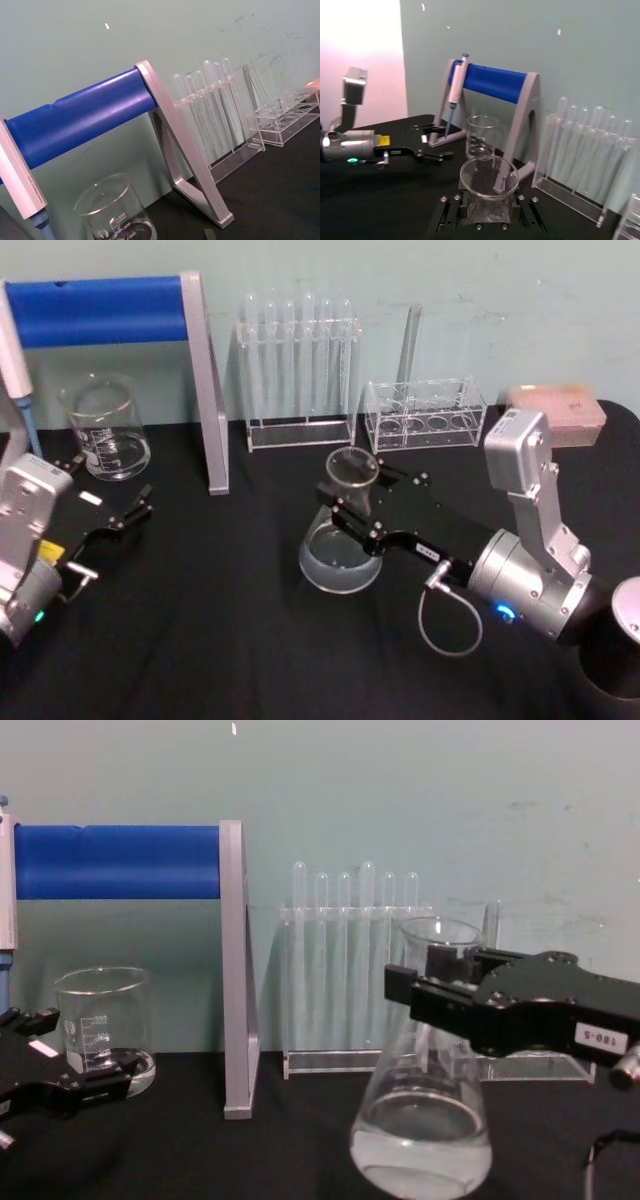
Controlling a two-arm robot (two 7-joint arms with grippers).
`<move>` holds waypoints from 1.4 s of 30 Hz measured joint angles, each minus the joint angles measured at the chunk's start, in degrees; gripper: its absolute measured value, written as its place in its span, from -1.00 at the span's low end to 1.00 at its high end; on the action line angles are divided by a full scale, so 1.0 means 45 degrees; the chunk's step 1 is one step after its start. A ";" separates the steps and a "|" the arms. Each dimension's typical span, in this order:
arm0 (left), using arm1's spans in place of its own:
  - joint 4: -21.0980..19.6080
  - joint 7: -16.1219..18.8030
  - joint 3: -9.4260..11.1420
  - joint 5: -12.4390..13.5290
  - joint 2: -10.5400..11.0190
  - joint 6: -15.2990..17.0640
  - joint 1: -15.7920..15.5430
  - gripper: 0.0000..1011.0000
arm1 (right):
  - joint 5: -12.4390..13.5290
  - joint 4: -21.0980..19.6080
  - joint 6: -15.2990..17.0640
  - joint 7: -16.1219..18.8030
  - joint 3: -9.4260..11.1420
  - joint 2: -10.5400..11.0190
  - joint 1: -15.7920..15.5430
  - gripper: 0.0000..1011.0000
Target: Grasp the erlenmeyer flask with one hand, shake it three times, then place it back.
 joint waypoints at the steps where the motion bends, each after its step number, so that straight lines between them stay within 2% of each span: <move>1: 0.0001 0.0000 0.0001 0.0000 0.0000 0.0000 -0.0001 0.98 | 0.0007 0.0029 -0.0003 -0.0048 0.0021 -0.0004 0.0019 -0.11; 12: 0.0001 0.0000 0.0000 0.0000 0.0000 0.0000 0.0000 0.98 | -0.0005 0.0666 -0.0038 -0.0785 0.0567 -0.0178 0.0378 -0.11; 27: 0.0001 0.0000 0.0000 0.0000 0.0000 0.0000 0.0000 0.98 | -0.0499 0.1829 0.0013 -0.1852 0.1754 -0.0620 0.0924 -0.11; 37: 0.0000 0.0000 0.0001 -0.0001 0.0000 0.0000 0.0000 0.98 | -0.0772 0.2141 0.0118 -0.2044 0.2216 -0.0869 0.1041 -0.11; 42: 0.0001 0.0000 0.0000 0.0000 0.0000 0.0000 0.0000 0.98 | -0.0834 0.2148 0.0144 -0.2008 0.2264 -0.0930 0.1020 -0.11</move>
